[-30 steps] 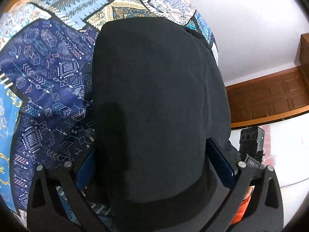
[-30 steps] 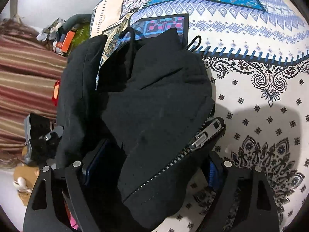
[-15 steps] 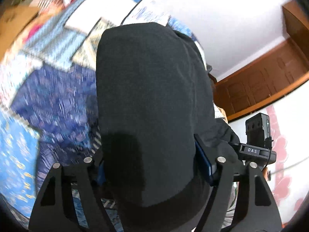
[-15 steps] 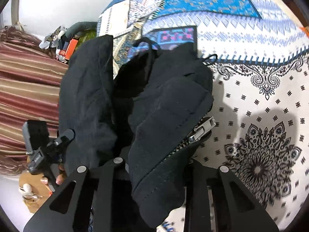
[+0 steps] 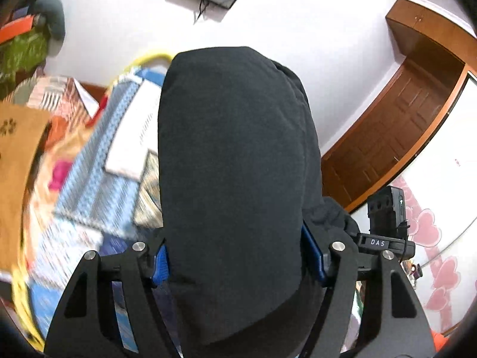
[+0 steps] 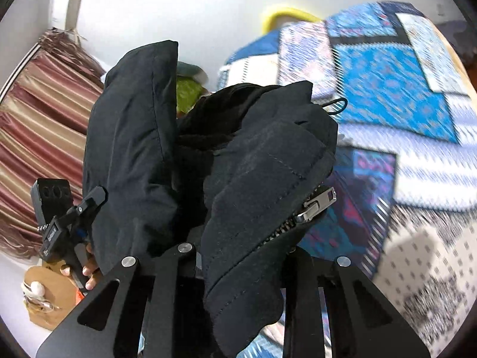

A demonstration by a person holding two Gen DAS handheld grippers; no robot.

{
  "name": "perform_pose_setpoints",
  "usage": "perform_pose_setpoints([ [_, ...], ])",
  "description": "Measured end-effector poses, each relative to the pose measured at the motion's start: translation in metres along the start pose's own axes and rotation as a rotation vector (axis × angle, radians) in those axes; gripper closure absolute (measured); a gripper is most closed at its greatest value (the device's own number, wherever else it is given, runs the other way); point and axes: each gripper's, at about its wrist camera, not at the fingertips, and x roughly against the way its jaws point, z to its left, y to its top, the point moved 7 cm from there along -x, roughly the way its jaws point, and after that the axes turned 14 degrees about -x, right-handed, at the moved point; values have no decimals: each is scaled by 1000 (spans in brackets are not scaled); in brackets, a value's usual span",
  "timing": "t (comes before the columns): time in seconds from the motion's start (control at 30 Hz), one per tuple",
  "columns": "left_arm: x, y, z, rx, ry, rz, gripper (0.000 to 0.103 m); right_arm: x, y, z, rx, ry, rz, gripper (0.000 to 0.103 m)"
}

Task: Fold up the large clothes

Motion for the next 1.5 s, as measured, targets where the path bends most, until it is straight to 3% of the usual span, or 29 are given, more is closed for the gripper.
perform_pose_setpoints([
  [0.1, 0, 17, 32, -9, 4, -17, 32, -29, 14, 10, 13, 10, -13, 82],
  [0.23, -25, 17, 98, 86, 7, 2, 32, -81, 33, 10, -2, 16, -9, 82],
  [0.33, -60, -7, 151, 160, 43, 60, 32, -136, 46, -3, -13, -31, 20, 82],
  [0.5, -132, -86, 238, 285, 168, 271, 30, -231, 42, -53, -14, -182, 127, 82],
  [0.53, -134, -94, 247, 302, 163, 250, 28, -244, 39, -59, -2, -191, 137, 80],
  [0.57, -130, -97, 252, 354, 111, 194, 28, -246, 37, -60, 10, -185, 128, 79],
  [0.63, -124, -99, 249, 372, 99, 175, 28, -244, 36, -60, 23, -175, 113, 76],
  [0.7, -119, -98, 241, 349, 144, 185, 27, -234, 27, -60, 41, -200, 118, 71],
  [0.77, -110, -97, 229, 316, 213, 203, 27, -222, 22, -61, 66, -262, 124, 54],
  [0.9, -93, -96, 213, 216, 331, 235, 28, -180, 15, -61, 95, -306, 98, 52],
  [1.07, -47, -80, 170, 105, 365, 206, 28, -123, 4, -47, 153, -319, 27, 51],
  [1.23, 25, -49, 91, -55, 409, 87, 28, -88, 2, 8, 214, -234, -65, 51],
  [1.5, 153, -22, -49, -277, 458, -205, 28, 32, -54, 127, 407, -29, -325, 51],
])
